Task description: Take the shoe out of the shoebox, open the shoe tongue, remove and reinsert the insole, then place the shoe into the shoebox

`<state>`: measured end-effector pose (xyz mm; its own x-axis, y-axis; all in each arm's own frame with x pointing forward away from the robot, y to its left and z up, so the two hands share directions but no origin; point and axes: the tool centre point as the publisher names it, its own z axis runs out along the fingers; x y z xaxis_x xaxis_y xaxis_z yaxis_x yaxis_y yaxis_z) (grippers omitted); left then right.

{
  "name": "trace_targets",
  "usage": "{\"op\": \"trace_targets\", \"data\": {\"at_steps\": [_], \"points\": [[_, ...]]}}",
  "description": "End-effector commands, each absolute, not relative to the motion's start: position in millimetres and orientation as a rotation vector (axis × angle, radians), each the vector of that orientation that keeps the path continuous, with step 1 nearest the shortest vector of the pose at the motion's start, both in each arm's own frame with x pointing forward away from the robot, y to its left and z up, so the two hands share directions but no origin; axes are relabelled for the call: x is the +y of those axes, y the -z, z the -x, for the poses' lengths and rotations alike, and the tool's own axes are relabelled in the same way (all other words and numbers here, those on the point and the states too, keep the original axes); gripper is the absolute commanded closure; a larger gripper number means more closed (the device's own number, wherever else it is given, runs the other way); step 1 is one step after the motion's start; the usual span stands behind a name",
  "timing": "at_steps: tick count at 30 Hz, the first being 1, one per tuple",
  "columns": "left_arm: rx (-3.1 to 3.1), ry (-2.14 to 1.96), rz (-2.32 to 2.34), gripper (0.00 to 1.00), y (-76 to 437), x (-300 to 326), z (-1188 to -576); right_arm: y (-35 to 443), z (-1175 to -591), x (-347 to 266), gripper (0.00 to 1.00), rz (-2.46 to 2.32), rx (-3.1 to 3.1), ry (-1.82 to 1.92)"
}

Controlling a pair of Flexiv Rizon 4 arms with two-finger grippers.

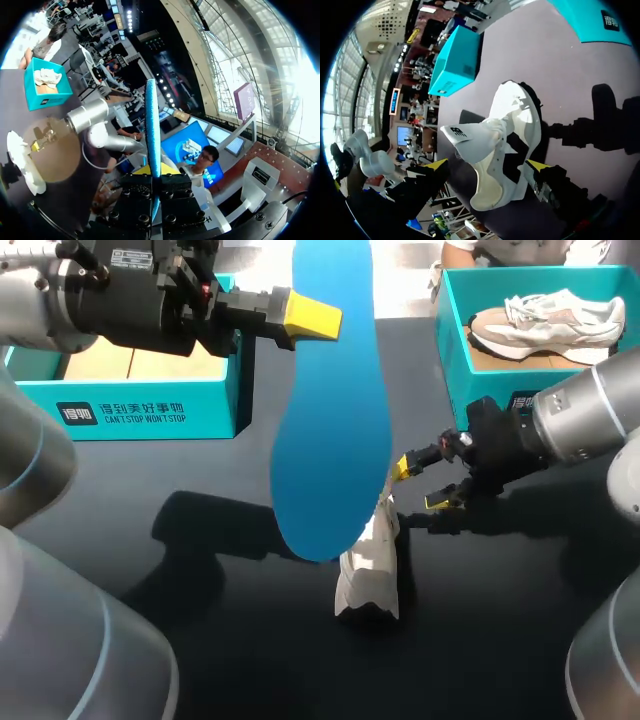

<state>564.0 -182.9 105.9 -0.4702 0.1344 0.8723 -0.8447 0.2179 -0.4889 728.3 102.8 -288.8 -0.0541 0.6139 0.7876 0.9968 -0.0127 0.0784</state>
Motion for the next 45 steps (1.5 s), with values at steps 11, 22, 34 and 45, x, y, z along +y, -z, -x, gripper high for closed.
{"op": "trace_targets", "data": {"at_steps": [11,22,34,45], "points": [[-1.611,-1.397,-0.681,1.0,-105.3,-184.3,-564.8,243.5,-729.5,85.8,0.0,1.278,-1.233,1.254],[-1.611,-1.397,-0.681,1.0,-105.3,-184.3,-564.8,189.9,-747.3,82.4,0.0,1.166,-1.169,1.321],[-1.611,-1.397,-0.681,1.0,-105.3,-184.3,-564.8,143.4,-750.5,81.4,0.0,1.174,-1.28,1.229],[-1.611,-1.397,-0.681,1.0,-105.3,-184.3,-564.8,139.1,-750.5,81.0,0.0,1.205,-1.287,1.205]]}}
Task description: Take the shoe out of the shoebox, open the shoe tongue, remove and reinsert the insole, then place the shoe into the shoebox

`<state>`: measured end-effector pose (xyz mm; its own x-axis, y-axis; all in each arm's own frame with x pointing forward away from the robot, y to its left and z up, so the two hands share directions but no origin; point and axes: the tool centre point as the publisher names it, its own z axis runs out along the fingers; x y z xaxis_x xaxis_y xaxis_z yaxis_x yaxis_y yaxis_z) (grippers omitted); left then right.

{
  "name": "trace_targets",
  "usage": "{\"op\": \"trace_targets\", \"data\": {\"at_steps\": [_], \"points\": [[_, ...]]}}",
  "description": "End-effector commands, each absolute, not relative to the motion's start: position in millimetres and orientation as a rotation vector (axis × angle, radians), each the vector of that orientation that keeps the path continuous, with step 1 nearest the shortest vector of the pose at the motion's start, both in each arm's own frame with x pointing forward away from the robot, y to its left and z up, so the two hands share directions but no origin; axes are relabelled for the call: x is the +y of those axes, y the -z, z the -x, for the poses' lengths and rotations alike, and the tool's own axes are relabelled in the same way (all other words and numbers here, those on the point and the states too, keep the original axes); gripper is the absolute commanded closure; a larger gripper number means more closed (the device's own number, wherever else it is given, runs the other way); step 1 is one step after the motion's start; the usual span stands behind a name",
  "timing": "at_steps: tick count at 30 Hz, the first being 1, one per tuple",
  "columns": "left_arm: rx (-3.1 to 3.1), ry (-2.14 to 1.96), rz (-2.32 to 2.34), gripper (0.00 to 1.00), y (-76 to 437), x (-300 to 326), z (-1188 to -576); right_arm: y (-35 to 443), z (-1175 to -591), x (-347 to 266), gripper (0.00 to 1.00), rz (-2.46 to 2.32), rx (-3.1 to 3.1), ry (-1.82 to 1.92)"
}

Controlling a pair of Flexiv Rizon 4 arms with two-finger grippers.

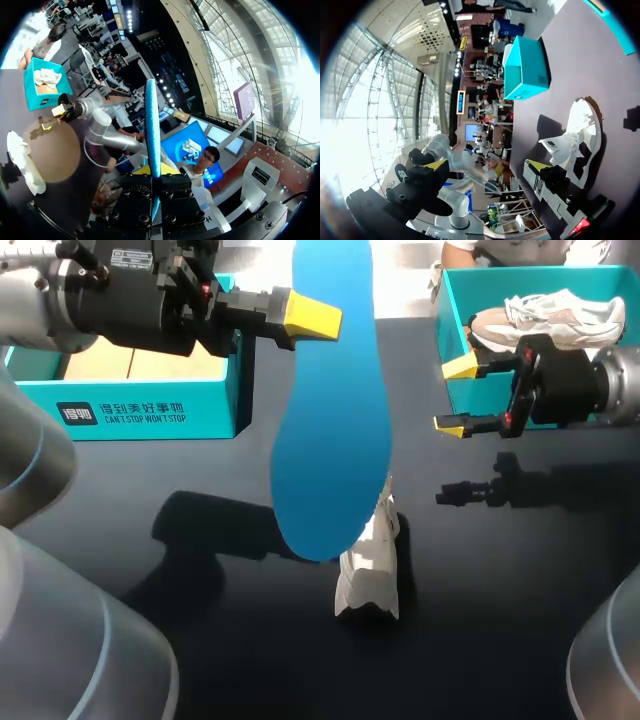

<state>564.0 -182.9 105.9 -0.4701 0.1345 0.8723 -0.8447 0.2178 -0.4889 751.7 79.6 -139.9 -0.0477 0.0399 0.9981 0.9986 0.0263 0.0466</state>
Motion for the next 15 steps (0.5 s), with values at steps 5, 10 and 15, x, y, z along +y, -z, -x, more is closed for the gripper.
{"op": "trace_targets", "data": {"at_steps": [5,10,15], "points": [[-1.611,-1.397,-0.681,1.0,-105.3,-184.3,-564.8,139.1,-750.5,81.0,0.0,1.205,-1.287,1.205],[-1.611,-1.397,-0.681,1.0,-105.3,-184.3,-564.8,139.1,-750.5,81.0,0.0,1.205,-1.287,1.205],[-1.73,-1.5,-0.61,1.0,-102.6,-186.5,-570.5,139.1,-750.5,81.0,0.0,1.205,-1.287,1.205]]}}
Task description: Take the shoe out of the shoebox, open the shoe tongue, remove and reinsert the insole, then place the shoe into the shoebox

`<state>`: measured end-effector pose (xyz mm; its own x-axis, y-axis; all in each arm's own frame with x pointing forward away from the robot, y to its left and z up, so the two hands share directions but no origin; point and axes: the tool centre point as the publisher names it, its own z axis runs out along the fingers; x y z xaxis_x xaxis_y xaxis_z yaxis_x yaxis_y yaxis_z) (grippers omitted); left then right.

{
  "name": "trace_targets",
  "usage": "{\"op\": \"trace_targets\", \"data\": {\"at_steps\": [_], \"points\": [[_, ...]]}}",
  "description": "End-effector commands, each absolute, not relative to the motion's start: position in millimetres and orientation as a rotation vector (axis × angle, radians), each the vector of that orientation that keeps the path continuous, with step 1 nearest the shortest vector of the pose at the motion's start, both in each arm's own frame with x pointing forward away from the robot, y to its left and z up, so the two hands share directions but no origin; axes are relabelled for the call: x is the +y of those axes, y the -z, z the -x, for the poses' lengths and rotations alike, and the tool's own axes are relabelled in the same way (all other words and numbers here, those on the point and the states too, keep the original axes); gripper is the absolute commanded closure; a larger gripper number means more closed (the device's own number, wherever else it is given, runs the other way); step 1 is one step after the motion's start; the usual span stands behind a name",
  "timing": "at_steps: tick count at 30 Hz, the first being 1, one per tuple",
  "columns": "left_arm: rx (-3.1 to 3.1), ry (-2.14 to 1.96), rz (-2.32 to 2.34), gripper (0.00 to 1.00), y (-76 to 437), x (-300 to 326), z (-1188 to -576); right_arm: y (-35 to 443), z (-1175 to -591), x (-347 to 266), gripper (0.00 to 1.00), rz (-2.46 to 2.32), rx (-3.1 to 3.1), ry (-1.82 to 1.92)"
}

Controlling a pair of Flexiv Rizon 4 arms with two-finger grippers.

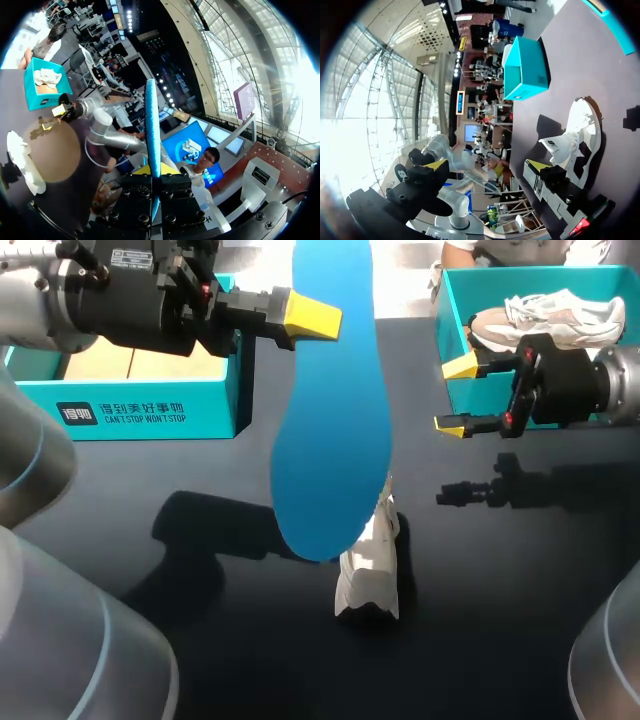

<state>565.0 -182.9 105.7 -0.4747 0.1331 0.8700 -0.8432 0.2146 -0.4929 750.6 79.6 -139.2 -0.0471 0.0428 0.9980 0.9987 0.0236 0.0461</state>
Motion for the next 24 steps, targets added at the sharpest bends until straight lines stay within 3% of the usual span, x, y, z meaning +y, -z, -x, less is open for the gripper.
{"op": "trace_targets", "data": {"at_steps": [1,14,24], "points": [[-1.787,-1.555,-0.59,1.0,-100.4,-187.3,-573.6,139.1,-750.5,81.0,0.0,1.205,-1.287,1.205],[-2.077,-2.465,0.132,1.0,-107.1,-196.8,-610.5,139.1,-750.5,81.0,0.0,1.205,-1.287,1.205],[-2.089,-2.49,0.107,1.0,-107.5,-198.6,-613.0,139.1,-750.5,81.0,0.0,1.205,-1.287,1.205]]}}
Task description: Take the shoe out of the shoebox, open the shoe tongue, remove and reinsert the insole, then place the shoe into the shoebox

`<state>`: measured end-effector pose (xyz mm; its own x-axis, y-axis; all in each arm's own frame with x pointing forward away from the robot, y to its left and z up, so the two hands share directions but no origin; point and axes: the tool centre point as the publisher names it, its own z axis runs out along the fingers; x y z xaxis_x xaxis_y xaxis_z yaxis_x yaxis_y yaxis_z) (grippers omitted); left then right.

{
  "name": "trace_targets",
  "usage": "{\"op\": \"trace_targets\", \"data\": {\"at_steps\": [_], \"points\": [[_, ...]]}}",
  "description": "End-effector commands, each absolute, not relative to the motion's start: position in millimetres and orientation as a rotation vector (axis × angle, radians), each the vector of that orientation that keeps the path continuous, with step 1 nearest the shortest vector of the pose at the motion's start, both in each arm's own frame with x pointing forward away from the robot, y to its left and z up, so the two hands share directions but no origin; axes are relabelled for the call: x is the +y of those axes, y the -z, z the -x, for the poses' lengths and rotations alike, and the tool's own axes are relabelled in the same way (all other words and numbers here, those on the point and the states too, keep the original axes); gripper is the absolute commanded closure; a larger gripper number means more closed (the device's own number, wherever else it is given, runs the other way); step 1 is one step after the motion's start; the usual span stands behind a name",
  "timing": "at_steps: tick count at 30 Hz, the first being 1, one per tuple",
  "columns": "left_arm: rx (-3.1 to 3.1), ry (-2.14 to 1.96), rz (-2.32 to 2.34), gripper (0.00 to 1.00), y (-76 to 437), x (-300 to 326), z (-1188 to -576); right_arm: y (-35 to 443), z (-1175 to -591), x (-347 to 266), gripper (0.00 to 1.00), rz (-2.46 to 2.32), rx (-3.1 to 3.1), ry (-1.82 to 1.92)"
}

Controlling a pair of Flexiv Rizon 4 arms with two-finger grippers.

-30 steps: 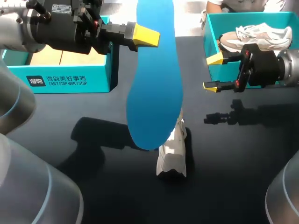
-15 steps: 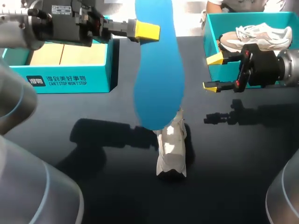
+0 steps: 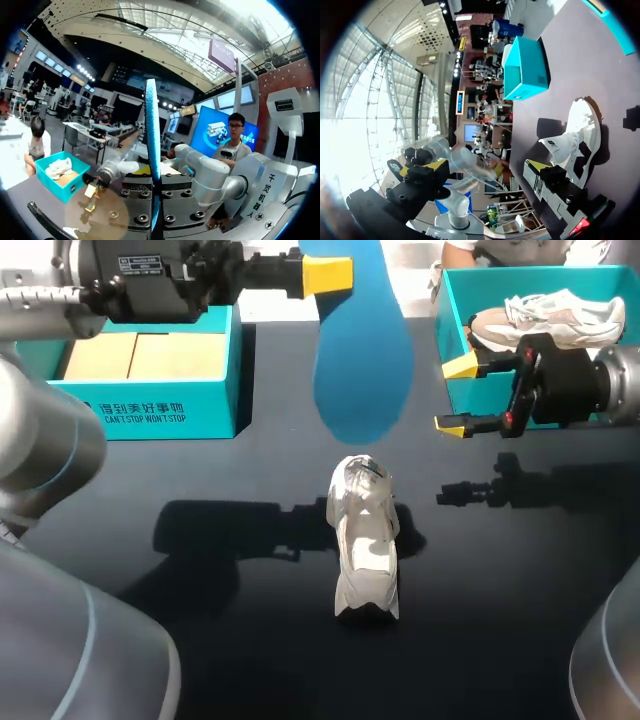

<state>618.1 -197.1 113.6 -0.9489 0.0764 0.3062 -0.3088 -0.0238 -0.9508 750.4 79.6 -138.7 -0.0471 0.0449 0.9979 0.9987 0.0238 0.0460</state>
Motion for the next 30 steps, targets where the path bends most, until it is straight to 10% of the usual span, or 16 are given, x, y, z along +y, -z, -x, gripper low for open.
{"op": "trace_targets", "data": {"at_steps": [1,30], "points": [[-2.089,-2.49,0.107,1.0,-107.5,-198.6,-613.0,139.1,-750.5,81.0,0.0,1.205,-1.287,1.205],[-2.666,-2.269,1.55,1.0,-44.7,-185.8,-680.6,139.1,-750.5,81.0,0.0,1.205,-1.287,1.205]]}}
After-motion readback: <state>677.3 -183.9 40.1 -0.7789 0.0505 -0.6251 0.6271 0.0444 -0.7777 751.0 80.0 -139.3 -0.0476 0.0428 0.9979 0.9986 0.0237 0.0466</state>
